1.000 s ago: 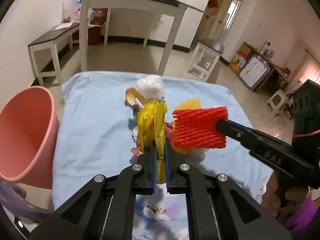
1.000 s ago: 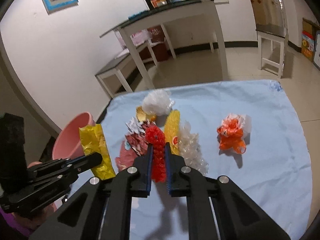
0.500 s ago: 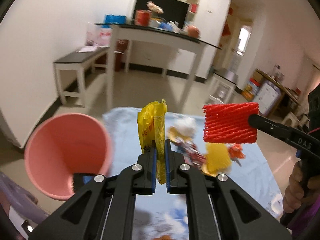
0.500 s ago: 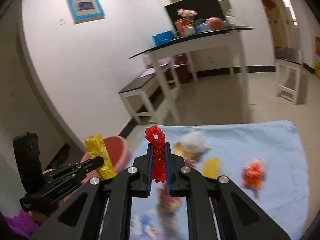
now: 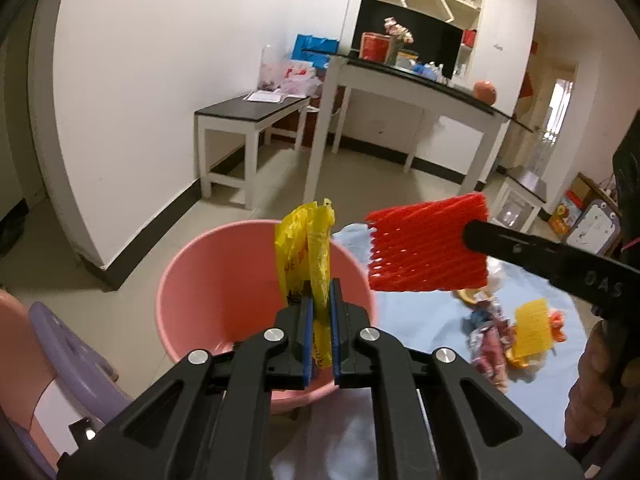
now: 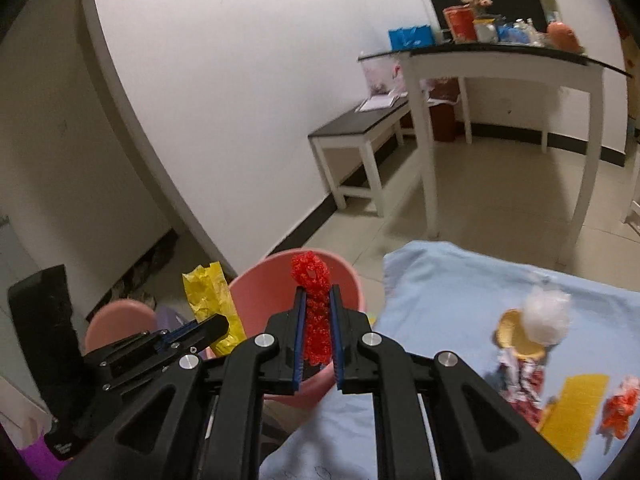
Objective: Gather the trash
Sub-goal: 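Carry the yellow bag and red net over the pink bucket and open both grippers, then move both open grippers back to the trash pile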
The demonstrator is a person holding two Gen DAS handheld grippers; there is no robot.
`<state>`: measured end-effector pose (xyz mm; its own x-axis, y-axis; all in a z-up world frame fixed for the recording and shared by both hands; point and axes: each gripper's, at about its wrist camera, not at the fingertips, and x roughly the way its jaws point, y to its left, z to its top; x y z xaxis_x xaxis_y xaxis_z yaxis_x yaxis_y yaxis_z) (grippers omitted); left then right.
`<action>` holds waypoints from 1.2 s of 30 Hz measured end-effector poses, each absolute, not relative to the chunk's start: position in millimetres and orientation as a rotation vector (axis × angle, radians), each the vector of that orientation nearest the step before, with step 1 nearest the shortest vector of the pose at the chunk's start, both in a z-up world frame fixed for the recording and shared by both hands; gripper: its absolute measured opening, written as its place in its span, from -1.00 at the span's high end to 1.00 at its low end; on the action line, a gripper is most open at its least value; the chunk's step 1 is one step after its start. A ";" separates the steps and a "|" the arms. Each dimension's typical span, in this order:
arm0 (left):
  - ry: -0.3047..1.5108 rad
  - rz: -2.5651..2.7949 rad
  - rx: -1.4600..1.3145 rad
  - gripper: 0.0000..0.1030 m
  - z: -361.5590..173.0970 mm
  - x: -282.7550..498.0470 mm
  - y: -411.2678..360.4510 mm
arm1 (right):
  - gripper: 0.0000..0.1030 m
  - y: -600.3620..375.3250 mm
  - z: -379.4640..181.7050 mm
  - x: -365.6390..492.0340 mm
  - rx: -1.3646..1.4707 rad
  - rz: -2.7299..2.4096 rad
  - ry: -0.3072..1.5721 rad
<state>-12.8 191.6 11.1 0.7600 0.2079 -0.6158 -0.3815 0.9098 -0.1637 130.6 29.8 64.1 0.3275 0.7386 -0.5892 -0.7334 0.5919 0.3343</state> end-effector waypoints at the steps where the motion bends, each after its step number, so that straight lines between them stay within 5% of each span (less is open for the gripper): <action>1: 0.639 0.333 -0.295 0.87 7.4 -13.0 195.7 | 0.80 37.6 59.1 129.5 -0.003 0.965 0.791; 9: 0.687 0.370 -0.326 0.86 -12.6 -15.5 215.3 | 0.77 77.5 27.2 127.6 -0.047 0.968 0.881; 16: 0.711 0.358 -0.386 0.19 -18.0 -15.4 224.9 | 0.44 85.7 14.7 128.3 -0.044 0.988 0.908; 28: 0.716 0.330 -0.401 0.19 -11.8 -8.7 212.2 | 0.05 52.0 23.4 121.9 -0.023 0.952 0.854; 36: 0.716 0.283 -0.381 0.19 -10.9 0.0 189.6 | 0.04 16.1 25.8 119.4 -0.008 0.905 0.840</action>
<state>0.0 189.6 -10.9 0.7217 0.1210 -0.6815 -0.3772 0.8943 -0.2407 119.4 16.1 25.8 0.3296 0.6887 -0.6458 -0.6947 0.6401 0.3280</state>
